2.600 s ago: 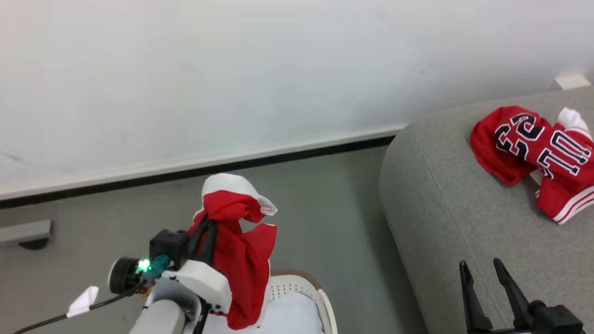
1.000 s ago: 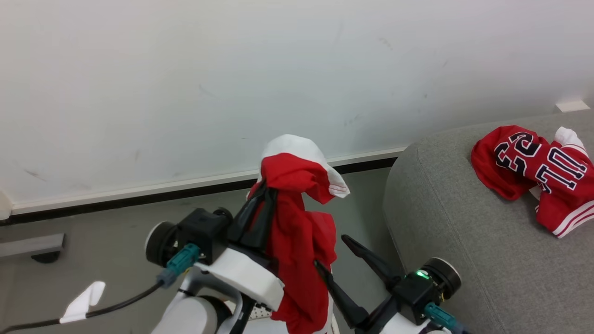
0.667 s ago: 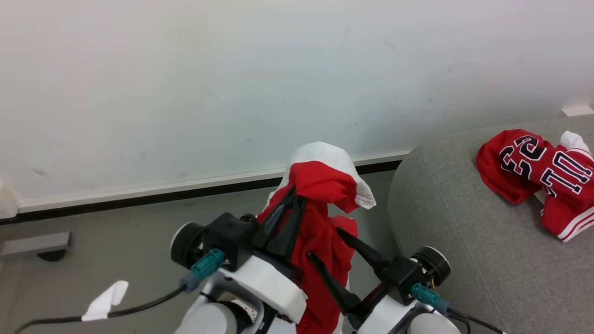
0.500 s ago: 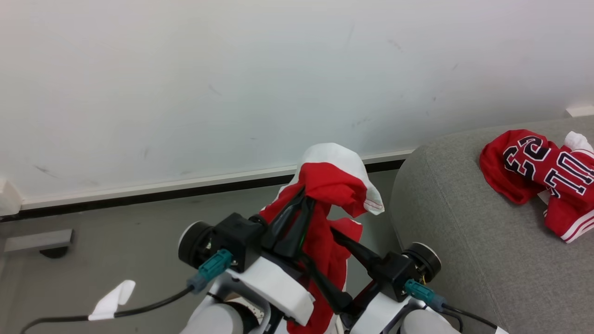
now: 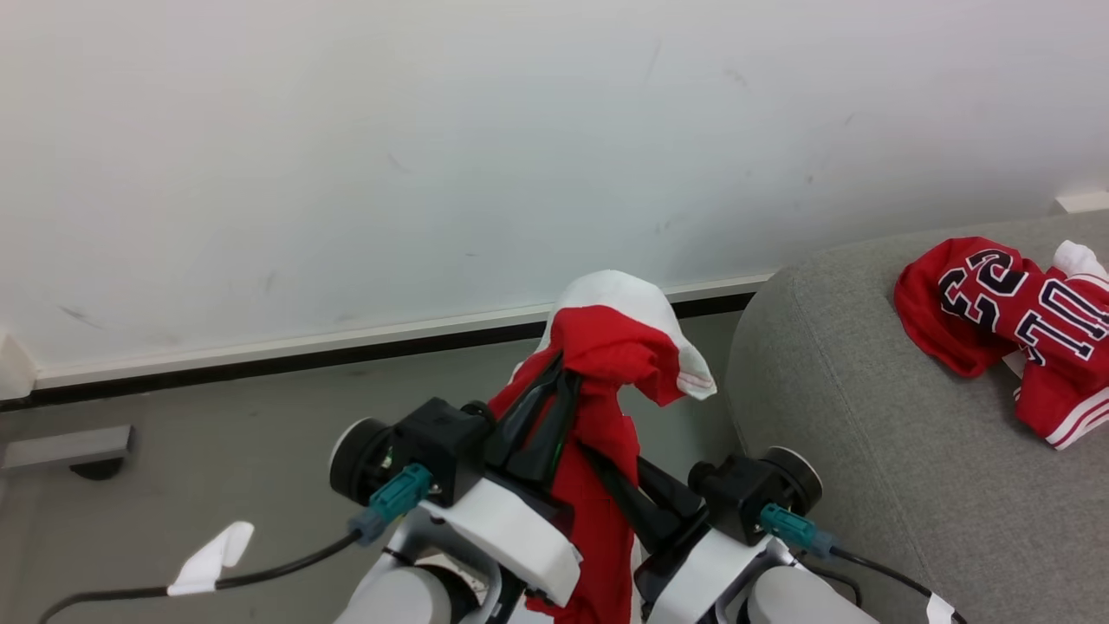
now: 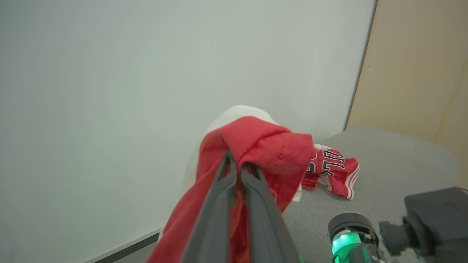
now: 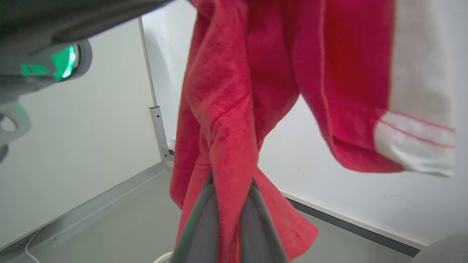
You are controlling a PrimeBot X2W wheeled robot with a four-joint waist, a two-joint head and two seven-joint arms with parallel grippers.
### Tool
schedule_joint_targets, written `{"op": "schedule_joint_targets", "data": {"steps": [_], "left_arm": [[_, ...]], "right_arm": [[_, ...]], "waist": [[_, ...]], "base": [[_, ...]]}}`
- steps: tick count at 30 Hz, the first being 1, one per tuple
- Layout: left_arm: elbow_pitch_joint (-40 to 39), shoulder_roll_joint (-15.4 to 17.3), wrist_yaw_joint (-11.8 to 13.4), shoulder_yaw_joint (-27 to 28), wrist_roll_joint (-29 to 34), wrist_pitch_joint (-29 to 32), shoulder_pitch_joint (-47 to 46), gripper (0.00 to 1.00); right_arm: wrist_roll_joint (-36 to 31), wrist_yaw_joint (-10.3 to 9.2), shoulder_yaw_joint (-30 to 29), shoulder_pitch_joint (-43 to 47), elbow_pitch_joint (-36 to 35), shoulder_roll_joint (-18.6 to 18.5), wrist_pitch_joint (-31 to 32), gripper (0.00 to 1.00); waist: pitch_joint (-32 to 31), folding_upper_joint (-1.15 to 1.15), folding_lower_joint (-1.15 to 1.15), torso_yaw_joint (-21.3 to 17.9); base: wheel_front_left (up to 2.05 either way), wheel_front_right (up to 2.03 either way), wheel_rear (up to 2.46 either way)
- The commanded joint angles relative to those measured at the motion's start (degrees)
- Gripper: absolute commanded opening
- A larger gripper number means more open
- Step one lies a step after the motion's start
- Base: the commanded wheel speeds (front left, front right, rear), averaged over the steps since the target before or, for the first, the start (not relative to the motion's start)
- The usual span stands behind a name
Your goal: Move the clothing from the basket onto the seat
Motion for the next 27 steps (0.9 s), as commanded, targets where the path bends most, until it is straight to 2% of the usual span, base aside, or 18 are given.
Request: {"op": "schedule_joint_targets", "data": {"steps": [1, 3, 4, 5, 20, 27], "left_arm": [[0.14, 0.24, 0.18, 0.14, -0.39, -0.33, 0.46, 0.23], [0.61, 0.43, 0.31, 0.15, -0.41, -0.46, 0.62, 0.45], [0.89, 0.50, 0.35, 0.13, -0.47, -0.44, 0.74, 0.77], [1.08, 0.62, 0.27, 0.13, -0.48, -0.48, 0.79, 1.00], [3.07, 2.11, 0.29, -0.83, -0.58, -1.00, 2.79, 1.00], [3.58, 2.88, 0.48, -1.03, -0.75, -1.42, 3.90, 1.00]], "right_arm": [[0.44, -0.14, -0.28, 0.24, -0.16, -0.06, -0.19, 0.00], [0.42, -0.14, -1.11, 0.67, -0.41, -0.06, -0.19, 0.00], [0.24, -0.14, -1.49, 0.77, -0.50, -0.06, -0.19, 0.00], [0.15, -0.14, -1.88, 0.88, -0.66, -0.06, -0.19, 0.00], [-4.29, -0.14, -11.32, 2.12, -1.96, -0.06, -0.20, 0.00], [-6.95, -0.14, -14.00, 2.73, -2.59, -0.06, -0.20, 0.00]], "waist": [[0.08, 0.00, 0.00, -0.12], [0.24, 0.00, 0.00, -0.34], [0.30, 0.00, 0.00, -0.48], [0.36, 0.00, 0.00, -0.62], [0.89, 0.00, 0.00, -2.32], [1.29, 0.00, 0.00, -5.01]], "base": [[0.00, 0.00, 0.00], [0.00, 0.00, 0.00], [0.00, 0.00, 0.00], [0.00, 0.00, 0.00], [0.00, 0.00, 0.00], [0.00, 0.00, 0.00]]}}
